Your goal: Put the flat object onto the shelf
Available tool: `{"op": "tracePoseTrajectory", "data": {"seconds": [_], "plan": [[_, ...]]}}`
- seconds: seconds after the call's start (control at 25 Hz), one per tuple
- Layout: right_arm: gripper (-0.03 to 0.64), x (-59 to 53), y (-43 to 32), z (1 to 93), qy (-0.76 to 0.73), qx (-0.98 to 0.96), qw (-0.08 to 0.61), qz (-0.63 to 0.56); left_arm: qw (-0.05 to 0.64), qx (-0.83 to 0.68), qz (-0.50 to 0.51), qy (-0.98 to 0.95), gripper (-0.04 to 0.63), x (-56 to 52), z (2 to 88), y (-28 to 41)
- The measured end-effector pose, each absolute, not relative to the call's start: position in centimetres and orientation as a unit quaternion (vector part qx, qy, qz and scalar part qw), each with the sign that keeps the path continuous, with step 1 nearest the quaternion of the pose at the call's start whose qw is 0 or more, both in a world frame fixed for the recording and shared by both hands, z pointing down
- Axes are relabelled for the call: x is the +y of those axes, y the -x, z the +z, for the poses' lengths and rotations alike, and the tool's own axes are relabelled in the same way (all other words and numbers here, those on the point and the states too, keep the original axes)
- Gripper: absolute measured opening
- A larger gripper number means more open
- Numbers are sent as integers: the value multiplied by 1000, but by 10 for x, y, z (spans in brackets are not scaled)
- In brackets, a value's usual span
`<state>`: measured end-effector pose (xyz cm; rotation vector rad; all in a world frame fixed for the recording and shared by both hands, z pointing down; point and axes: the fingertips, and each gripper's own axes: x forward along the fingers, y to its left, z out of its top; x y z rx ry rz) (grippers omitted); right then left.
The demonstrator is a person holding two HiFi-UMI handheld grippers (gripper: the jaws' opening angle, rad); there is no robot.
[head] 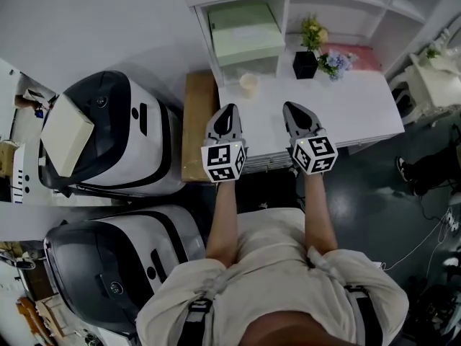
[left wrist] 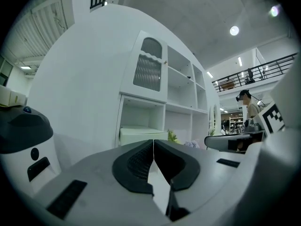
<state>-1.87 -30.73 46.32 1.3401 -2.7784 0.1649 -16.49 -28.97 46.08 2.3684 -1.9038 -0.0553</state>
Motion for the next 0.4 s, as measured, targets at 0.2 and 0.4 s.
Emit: {"op": "tracePoseTrajectory", "data": {"seconds": [0.2, 0.4], "plan": [[67, -305, 17, 459, -435, -899, 31, 42, 46, -619, -16, -784, 12, -291, 459, 159], [67, -306, 13, 455, -441, -896, 35, 36, 43, -614, -17, -788, 12, -291, 456, 154]]}}
